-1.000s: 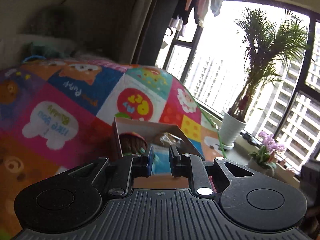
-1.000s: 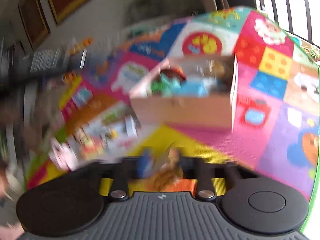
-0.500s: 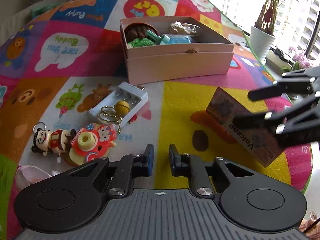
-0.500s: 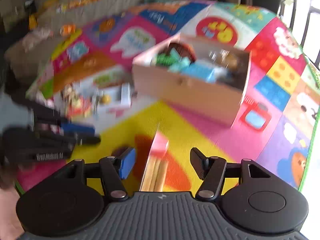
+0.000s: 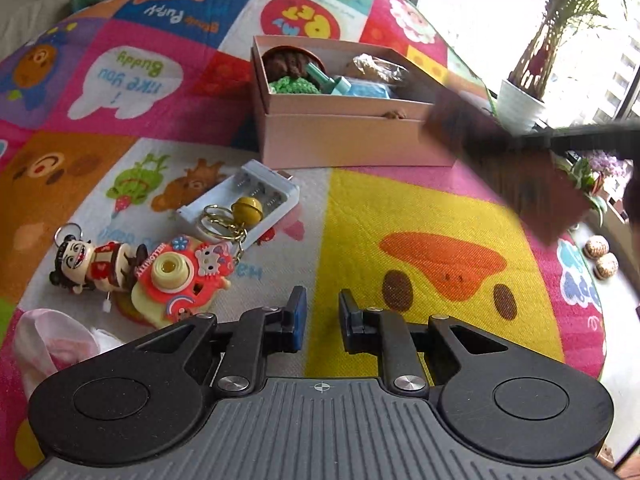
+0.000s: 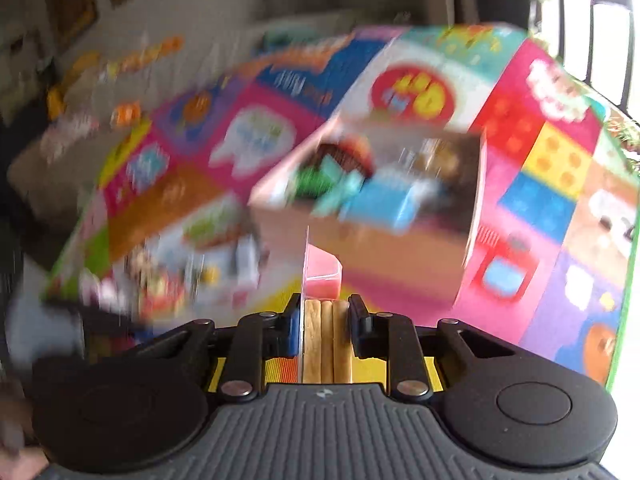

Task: Organize objects
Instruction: 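Grasp the Volcano candy pack with the right tool, then drop the Volcano candy pack into the pink box and open the right tool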

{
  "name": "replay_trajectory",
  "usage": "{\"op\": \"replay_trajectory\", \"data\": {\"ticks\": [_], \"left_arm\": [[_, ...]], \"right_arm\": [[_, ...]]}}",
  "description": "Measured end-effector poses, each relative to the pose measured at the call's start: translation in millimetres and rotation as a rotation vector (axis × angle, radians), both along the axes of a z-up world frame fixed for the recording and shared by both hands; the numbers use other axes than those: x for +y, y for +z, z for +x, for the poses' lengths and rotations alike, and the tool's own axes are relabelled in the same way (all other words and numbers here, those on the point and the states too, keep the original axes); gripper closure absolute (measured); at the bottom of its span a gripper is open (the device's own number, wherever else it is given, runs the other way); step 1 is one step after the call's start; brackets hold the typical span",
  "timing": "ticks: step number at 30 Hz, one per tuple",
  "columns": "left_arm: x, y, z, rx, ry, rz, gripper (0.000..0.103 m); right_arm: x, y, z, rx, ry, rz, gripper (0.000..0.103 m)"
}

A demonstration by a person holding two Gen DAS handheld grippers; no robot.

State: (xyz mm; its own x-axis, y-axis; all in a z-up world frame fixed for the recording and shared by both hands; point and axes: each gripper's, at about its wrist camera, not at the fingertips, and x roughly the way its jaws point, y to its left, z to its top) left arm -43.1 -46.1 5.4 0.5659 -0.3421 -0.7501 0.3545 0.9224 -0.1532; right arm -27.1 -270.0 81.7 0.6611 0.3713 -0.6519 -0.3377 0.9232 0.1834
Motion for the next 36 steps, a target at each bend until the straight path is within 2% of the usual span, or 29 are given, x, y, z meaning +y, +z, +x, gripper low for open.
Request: {"op": "replay_trajectory", "data": {"ticks": [3,7,11,14,19,24,27,29,34,36], "left_arm": [[6.8,-1.4,0.8,0.007,0.009,-0.042,0.084],[13.0,-2.4,1.9,0.016,0.015,-0.081,0.084],[19.0,-4.5,1.4,0.013,0.015,-0.106,0.085],[25.4,-6.9,1.6,0.013,0.019,-0.146,0.085],[22.8,-7.0,-1.6,-0.009,0.016,-0.131,0.085],[20.4,-7.7,-5.2,-0.033,0.017,-0.116,0.085],[19.7,-7.2,-4.6,-0.029,0.026,-0.114,0.085],[19.2,-6.9,-5.0,-0.03,0.028,-0.112,0.085],[22.2,-7.7,-4.2,-0.028,0.025,-0.13,0.085],[22.2,-7.4,-3.9,-0.025,0.028,-0.133,0.085]], "right_arm": [[-11.1,18.0,32.1,-0.05,-0.092,0.068,0.08],[-13.8,19.6,81.4,-0.129,-0.201,0.081,0.08],[-23.3,2.3,114.7,-0.057,-0.256,0.131,0.071],[-30.7,-3.8,100.2,-0.078,-0.269,0.135,0.065],[-29.9,-15.9,69.8,-0.122,-0.278,0.003,0.065],[-26.0,-21.8,45.0,-0.133,-0.234,0.024,0.065],[-18.0,-22.6,48.8,-0.11,-0.193,0.074,0.064],[-10.6,-23.1,54.3,-0.117,-0.193,0.067,0.064],[-36.7,-6.6,52.0,-0.154,-0.266,0.125,0.065],[-53.3,-3.1,49.7,-0.131,-0.31,0.133,0.065]]}}
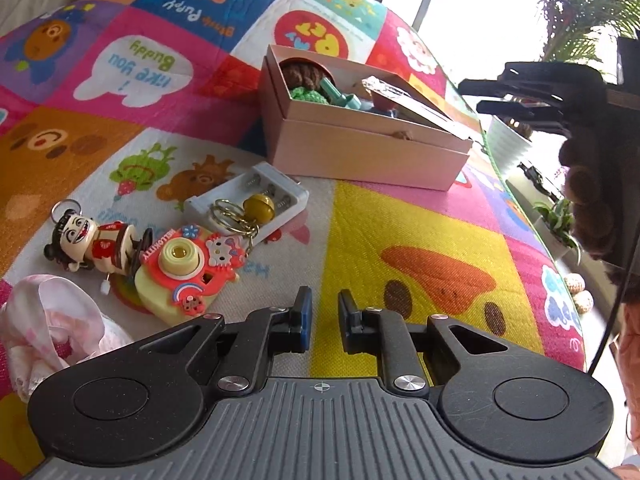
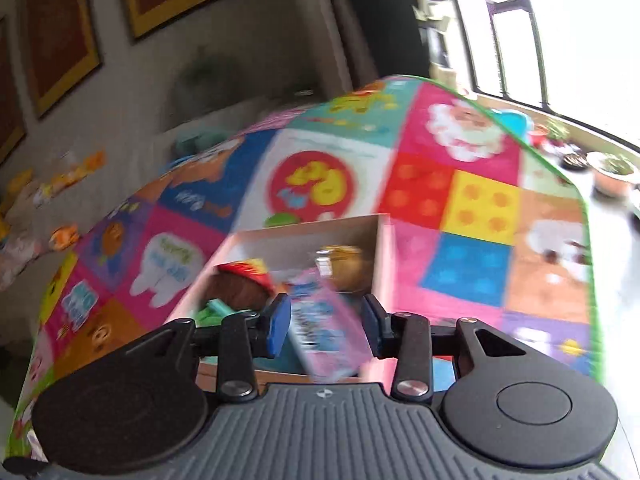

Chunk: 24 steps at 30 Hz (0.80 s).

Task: Organize objects
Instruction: 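Drop the Volcano candy pack into the pink box and open the right tool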

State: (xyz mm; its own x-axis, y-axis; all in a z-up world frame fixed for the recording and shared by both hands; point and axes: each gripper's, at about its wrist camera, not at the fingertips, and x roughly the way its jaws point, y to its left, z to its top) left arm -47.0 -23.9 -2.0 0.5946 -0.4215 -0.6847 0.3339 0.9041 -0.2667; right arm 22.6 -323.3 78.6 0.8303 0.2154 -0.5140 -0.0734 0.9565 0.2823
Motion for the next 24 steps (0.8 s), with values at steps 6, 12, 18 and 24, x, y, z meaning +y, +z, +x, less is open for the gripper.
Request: {"op": "replay_trajectory", "data": {"ticks": [6,12,18,24], "left_arm": [[1.5,-0.4,2.4,0.012,0.015,-0.027,0.085],[3.0,-1.2,2.2,0.013,0.014,-0.038,0.085],[3.2,-1.0,1.9,0.013,0.017,-0.043,0.085],[5.8,-1.4,1.6,0.016,0.021,-0.063,0.085]], "right_arm": [[-16.9,-19.0,8.8,0.131,0.007,0.104,0.075],[1.8,-16.2,20.6,0.091,-0.012,0.044,0.075],[15.5,-14.4,43.2,0.098,-0.002,-0.088,0.071],[15.9,-12.8,29.7,0.094,0.088,-0.085,0.053]]}}
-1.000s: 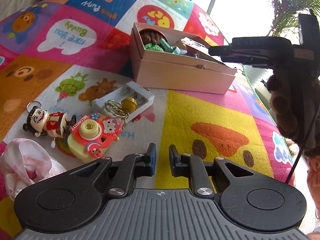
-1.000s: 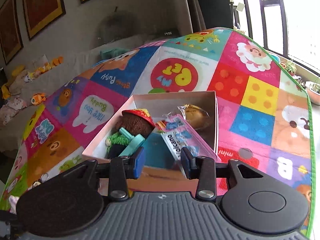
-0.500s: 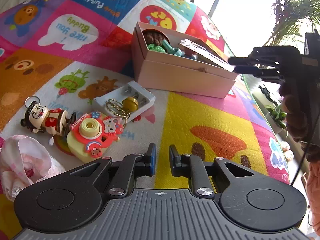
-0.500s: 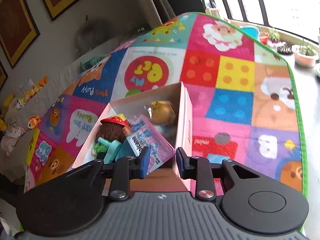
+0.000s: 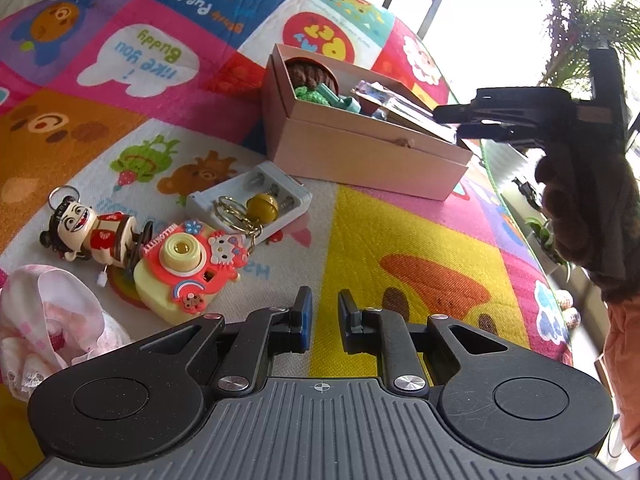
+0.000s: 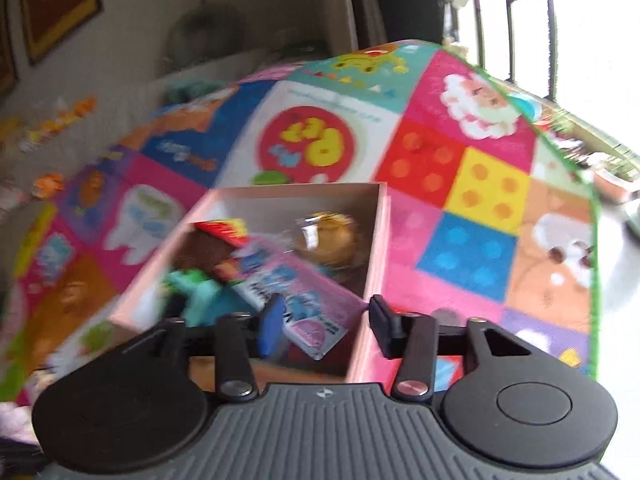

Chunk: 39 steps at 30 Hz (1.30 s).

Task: Organize objects
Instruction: 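Drop the Volcano candy pack into the pink box and open the right tool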

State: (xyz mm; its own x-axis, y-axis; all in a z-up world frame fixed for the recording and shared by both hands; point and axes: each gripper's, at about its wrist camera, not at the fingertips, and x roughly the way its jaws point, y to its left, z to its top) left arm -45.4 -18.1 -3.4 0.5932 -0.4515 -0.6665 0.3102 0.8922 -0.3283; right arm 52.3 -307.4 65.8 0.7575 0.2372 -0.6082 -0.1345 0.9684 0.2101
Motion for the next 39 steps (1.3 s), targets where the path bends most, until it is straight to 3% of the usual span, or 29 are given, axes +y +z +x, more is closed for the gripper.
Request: {"op": "replay_trajectory", "data": {"ticks": [4,9,12,14,17,20,24,29,32,34,39], "left_arm": [[-1.1,0.7,-0.7,-0.002,0.003,0.005,0.085],[-2.1,1.2,-1.4,-0.008,0.005,0.012,0.085],[-0.9,7.8,-2.4,-0.024,-0.017,0.003,0.083],[4.1,24.0,-6.4,-0.089,-0.028,-0.012,0.083],[6.2,53.7,-4.5,-0.186,-0.047,0.096,0.083],[9.0,69.5,10.9,-0.205,-0.032,0.248,0.081],[49.5,80.2,21.6,-0.198,0.103,0.257,0.081],[96.9,54.8,33.0,-0.112,0.228,0.381,0.081],[116.7,30.9,46.4,-0.027,0.3,0.481,0.081],[127.0,21.8,52.5,0.02,0.311,0.451,0.081],[116.8,21.2,56.2,0.011,0.261,0.413,0.084]], "right_arm": [[-14.5,7.5,-25.1,-0.03,0.007,0.09,0.052],[-15.5,4.8,-59.0,-0.116,-0.076,0.02,0.03],[-2.1,-10.5,-78.6,-0.131,-0.073,-0.018,0.023],[10.8,-22.3,-90.1,-0.129,-0.05,-0.036,0.021],[29.5,-37.5,-102.2,-0.11,0.006,-0.023,0.017],[41.8,-47.7,-108.0,-0.088,0.054,0.0,0.011],[45.5,-61.3,-110.9,-0.061,0.046,0.007,0.004],[34.9,-68.1,-100.1,0.017,-0.003,0.068,0.0],[35.9,-69.1,-99.3,0.014,-0.002,0.059,0.0],[39.0,-69.1,-101.0,0.01,0.004,0.045,0.0],[41.5,-69.7,-98.7,0.023,-0.002,0.032,0.0]]}}
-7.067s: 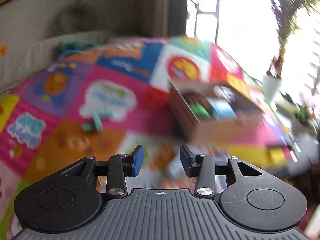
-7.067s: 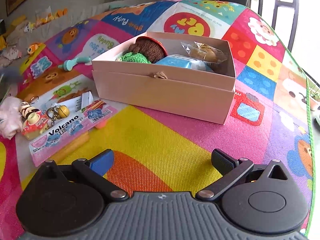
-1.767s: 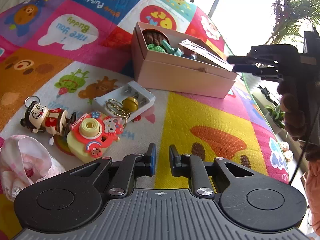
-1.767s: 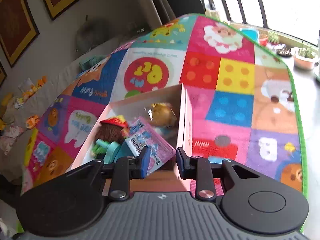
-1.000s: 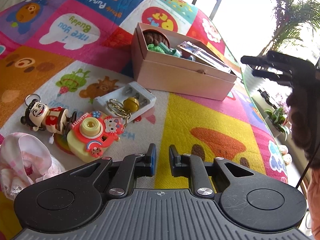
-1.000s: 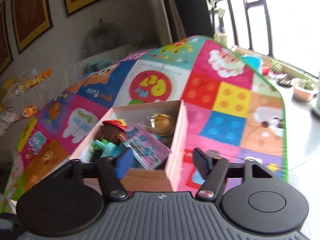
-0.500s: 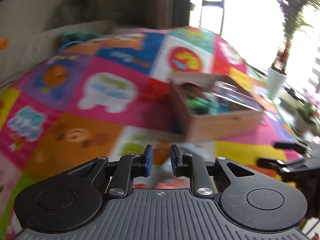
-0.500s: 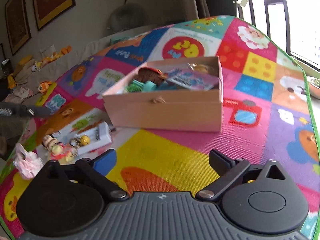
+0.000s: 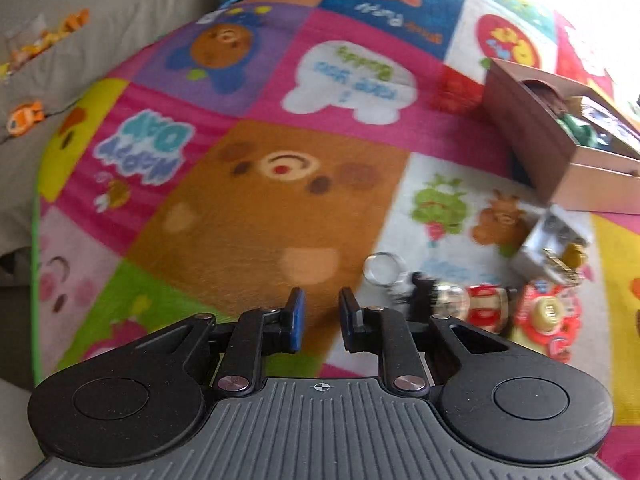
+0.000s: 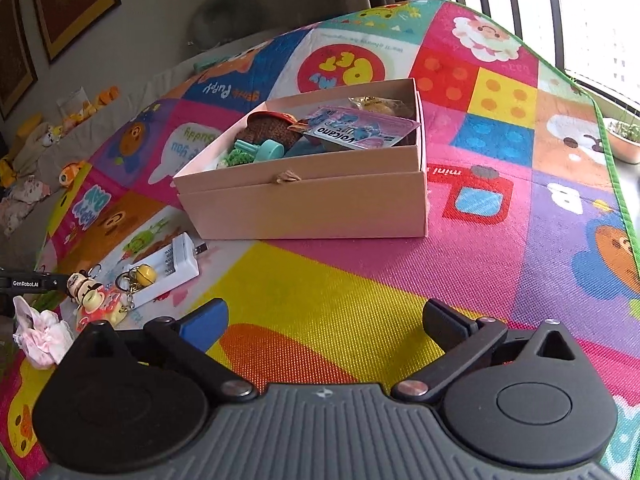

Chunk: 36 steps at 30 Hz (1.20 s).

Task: Organize objects
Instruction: 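Drop the Volcano candy pack into the pink box and open the right tool, then grasp the pink cloth with the left tool while the right tool grasps the keychain doll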

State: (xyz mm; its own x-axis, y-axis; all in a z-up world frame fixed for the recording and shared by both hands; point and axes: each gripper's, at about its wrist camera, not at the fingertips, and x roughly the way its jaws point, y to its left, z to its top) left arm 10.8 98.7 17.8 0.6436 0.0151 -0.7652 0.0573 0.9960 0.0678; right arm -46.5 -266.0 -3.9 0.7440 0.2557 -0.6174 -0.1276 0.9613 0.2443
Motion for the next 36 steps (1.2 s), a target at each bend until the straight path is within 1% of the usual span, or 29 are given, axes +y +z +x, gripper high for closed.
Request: {"op": "replay_trajectory", "data": {"ticks": [3,5,7,10,13,15,17,18,20,22,23,24,25,27,28,29,30,31,32,33,34,35,36], "left_arm": [[-10.2,-0.5,1.2,0.0,-0.034,0.003,0.086],[-14.6,-0.9,1.5,0.002,-0.053,-0.006,0.087],[-18.8,-2.1,2.7,0.004,-0.068,0.013,0.087],[-23.3,-1.2,4.4,0.016,-0.09,0.031,0.09],[-24.0,-0.3,4.9,0.033,-0.133,-0.002,0.09],[-22.4,-1.0,5.9,0.032,-0.126,-0.014,0.088],[-17.7,-1.9,8.6,0.023,-0.095,-0.037,0.084],[-15.5,-2.5,10.4,0.016,-0.082,-0.043,0.084],[-12.5,-3.7,14.0,0.0,-0.052,-0.031,0.082],[-11.5,-4.2,16.4,-0.015,-0.048,-0.016,0.078],[-11.9,-4.2,16.9,-0.02,-0.045,-0.002,0.072],[-12.0,-4.2,17.2,-0.025,-0.04,0.016,0.063],[-12.4,-4.4,16.9,-0.031,-0.034,0.038,0.058],[-9.7,-5.3,17.7,-0.044,-0.021,0.075,0.034],[-7.3,-6.2,17.9,-0.05,-0.01,0.086,0.029],[-3.8,-6.6,18.8,-0.05,0.003,0.088,0.021],[0.2,-6.7,19.3,-0.047,0.021,0.084,0.018],[4.9,-6.0,19.3,-0.04,0.035,0.073,0.018],[9.7,-4.2,18.3,-0.033,0.044,0.059,0.021],[14.6,0.7,14.0,-0.039,0.049,0.024,0.028],[19.2,7.4,7.2,-0.055,0.041,-0.032,0.031],[23.7,17.0,-3.0,-0.071,0.015,-0.121,0.034],[26.5,26.3,-13.7,-0.081,-0.024,-0.213,0.034]], "right_arm": [[1.5,-0.7,-0.6,-0.007,-0.014,-0.003,0.0],[-2.1,-1.3,-1.2,-0.01,-0.025,0.025,0.0],[-5.0,-1.2,-1.0,-0.008,-0.022,0.043,0.0],[-2.2,-1.0,-0.3,0.0,-0.012,0.018,0.0],[3.4,-0.6,0.3,0.006,-0.003,-0.023,0.0],[6.2,-0.5,0.7,0.01,0.001,-0.043,0.0],[7.4,-0.6,1.0,0.011,0.005,-0.058,0.0],[7.9,-0.5,1.2,0.012,0.006,-0.063,0.0],[8.6,-0.7,1.5,0.013,0.009,-0.072,0.0],[9.0,-0.8,1.6,0.013,0.011,-0.079,0.0],[9.2,-0.8,1.6,0.014,0.012,-0.082,0.0],[9.4,-0.7,2.0,0.014,0.013,-0.086,0.0],[10.0,-0.7,2.2,0.015,0.014,-0.091,0.0],[11.5,-0.8,2.5,0.016,0.016,-0.101,0.0],[12.0,-0.9,2.7,0.017,0.017,-0.106,0.0],[12.3,-1.0,2.8,0.017,0.018,-0.109,0.0],[12.5,-1.0,2.9,0.017,0.018,-0.111,0.0],[12.2,-1.0,2.7,0.016,0.019,-0.112,0.0],[11.9,-1.0,2.6,0.016,0.019,-0.11,0.0],[12.2,-1.0,2.6,0.016,0.019,-0.109,0.0],[12.2,-1.0,2.6,0.015,0.019,-0.107,0.0],[12.0,-1.1,2.7,0.015,0.019,-0.106,0.0],[12.3,-1.2,2.8,0.015,0.019,-0.107,0.0]]}}
